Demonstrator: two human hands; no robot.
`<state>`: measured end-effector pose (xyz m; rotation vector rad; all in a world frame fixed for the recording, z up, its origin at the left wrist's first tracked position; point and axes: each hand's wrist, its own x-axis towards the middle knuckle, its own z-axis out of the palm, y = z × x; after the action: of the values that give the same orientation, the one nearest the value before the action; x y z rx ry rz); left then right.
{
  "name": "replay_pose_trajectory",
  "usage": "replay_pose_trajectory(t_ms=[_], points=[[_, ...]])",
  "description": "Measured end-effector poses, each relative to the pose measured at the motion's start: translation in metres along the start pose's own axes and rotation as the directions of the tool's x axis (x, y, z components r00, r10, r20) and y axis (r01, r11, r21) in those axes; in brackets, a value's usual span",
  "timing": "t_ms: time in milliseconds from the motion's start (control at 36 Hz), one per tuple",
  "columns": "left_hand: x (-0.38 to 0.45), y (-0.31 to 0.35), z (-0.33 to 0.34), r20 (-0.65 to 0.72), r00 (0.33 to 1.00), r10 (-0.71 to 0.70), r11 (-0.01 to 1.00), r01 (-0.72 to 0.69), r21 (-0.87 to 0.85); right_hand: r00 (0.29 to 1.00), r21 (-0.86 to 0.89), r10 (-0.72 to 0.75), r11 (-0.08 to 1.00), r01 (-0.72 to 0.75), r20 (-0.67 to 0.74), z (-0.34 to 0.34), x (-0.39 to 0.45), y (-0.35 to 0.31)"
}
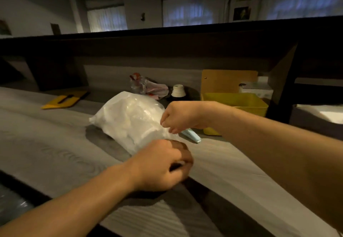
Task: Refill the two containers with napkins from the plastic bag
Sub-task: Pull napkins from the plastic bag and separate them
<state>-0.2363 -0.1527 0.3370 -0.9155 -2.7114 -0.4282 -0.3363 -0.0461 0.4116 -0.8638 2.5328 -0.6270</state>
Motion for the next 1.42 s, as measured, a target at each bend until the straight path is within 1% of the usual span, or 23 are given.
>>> replay_pose_trajectory(t_ms=[28, 56, 111, 139, 194, 250, 361, 444, 556, 667, 694, 750, 806, 861, 917, 972, 1083, 1139, 1222, 1250, 1306, 1361, 1417], points=[[-0.011, -0.010, -0.003, -0.100, 0.995, -0.018, 0.999, 0.023, 0.049, 1.000, -0.038, 0.002, 0.999, -0.003, -0.020, 0.004, 0.004, -0.002], [-0.020, -0.020, -0.007, -0.185, 0.980, -0.065, 0.993, 0.082, 0.083, 0.999, -0.072, 0.002, 0.997, -0.005, -0.039, 0.008, 0.006, -0.005], [-0.033, -0.040, -0.011, -0.296, 0.938, -0.181, 0.965, 0.228, 0.130, 0.997, -0.103, 0.021, 0.994, -0.028, -0.070, 0.016, 0.009, -0.014], [-0.037, -0.047, -0.011, -0.324, 0.914, -0.242, 0.944, 0.300, 0.140, 0.996, -0.100, 0.038, 0.994, -0.046, -0.080, 0.020, 0.011, -0.018], [-0.044, -0.059, -0.009, -0.321, 0.861, -0.394, 0.884, 0.451, 0.124, 0.993, -0.140, 0.062, 0.987, -0.075, -0.097, 0.028, 0.014, -0.025], [-0.048, -0.065, -0.003, -0.268, 0.799, -0.538, 0.815, 0.574, 0.075, 0.990, -0.221, 0.056, 0.972, -0.084, -0.130, 0.034, 0.017, -0.029], [-0.046, -0.070, 0.002, -0.240, 0.699, -0.673, 0.727, 0.685, -0.045, 0.982, -0.315, 0.030, 0.945, -0.089, -0.187, 0.045, 0.017, -0.035], [-0.045, -0.068, 0.002, -0.248, 0.686, -0.684, 0.718, 0.692, -0.065, 0.974, -0.353, -0.002, 0.932, -0.080, -0.224, 0.055, 0.016, -0.038], [-0.046, -0.068, 0.000, -0.294, 0.734, -0.612, 0.773, 0.635, -0.023, 0.975, -0.390, 0.055, 0.911, -0.137, -0.214, 0.066, 0.016, -0.038], [-0.047, -0.070, -0.001, -0.256, 0.761, -0.596, 0.789, 0.615, -0.005, 0.981, -0.414, 0.083, 0.898, -0.150, -0.177, 0.068, 0.030, -0.039], [-0.046, -0.070, -0.001, -0.248, 0.761, -0.600, 0.787, 0.617, -0.008, 0.979, -0.385, 0.121, 0.906, -0.177, -0.164, 0.069, 0.035, -0.039], [-0.046, -0.069, -0.002, -0.241, 0.750, -0.616, 0.775, 0.632, -0.011, 0.961, -0.314, 0.197, 0.916, -0.250, -0.193, 0.069, 0.052, -0.037], [-0.046, -0.068, -0.003, -0.246, 0.738, -0.629, 0.766, 0.643, -0.028, 0.958, -0.288, 0.221, 0.919, -0.268, -0.185, 0.071, 0.073, -0.036], [-0.046, -0.068, -0.005, -0.252, 0.732, -0.633, 0.763, 0.645, -0.043, 0.962, -0.282, 0.214, 0.925, -0.256, -0.172, 0.074, 0.099, -0.030], [-0.046, -0.068, -0.004, -0.259, 0.732, -0.630, 0.764, 0.644, -0.039, 0.957, -0.237, 0.216, 0.936, -0.260, -0.195, 0.076, 0.111, -0.025], [-0.046, -0.067, -0.003, -0.271, 0.730, -0.628, 0.763, 0.646, -0.029, 0.954, -0.202, 0.194, 0.949, -0.242, -0.229, 0.074, 0.102, -0.028], [-0.046, -0.068, 0.000, -0.321, 0.699, -0.639, 0.750, 0.659, -0.056, 0.917, -0.136, 0.186, 0.959, -0.247, -0.353, 0.079, 0.092, -0.021], [-0.046, -0.069, 0.001, -0.327, 0.692, -0.644, 0.745, 0.665, -0.060, 0.923, -0.158, 0.123, 0.969, -0.192, -0.364, 0.081, 0.087, -0.020], [-0.046, -0.071, 0.002, -0.327, 0.687, -0.649, 0.736, 0.675, -0.044, 0.947, -0.241, -0.002, 0.967, -0.080, -0.322, 0.075, 0.073, -0.021], [-0.046, -0.071, 0.002, -0.330, 0.683, -0.651, 0.733, 0.679, -0.042, 0.950, -0.236, -0.026, 0.970, -0.051, -0.311, 0.072, 0.069, -0.021], [-0.045, -0.072, 0.001, -0.326, 0.677, -0.660, 0.724, 0.689, -0.034, 0.963, -0.168, -0.037, 0.986, -0.009, -0.268, 0.066, 0.062, -0.018], [-0.045, -0.073, 0.001, -0.319, 0.675, -0.665, 0.718, 0.695, -0.028, 0.982, -0.114, -0.031, 0.993, 0.009, -0.187, 0.060, 0.056, -0.014], [-0.045, -0.073, 0.001, -0.309, 0.676, -0.669, 0.715, 0.698, -0.022, 0.993, -0.123, -0.037, 0.992, 0.023, -0.110, 0.054, 0.052, -0.010]])
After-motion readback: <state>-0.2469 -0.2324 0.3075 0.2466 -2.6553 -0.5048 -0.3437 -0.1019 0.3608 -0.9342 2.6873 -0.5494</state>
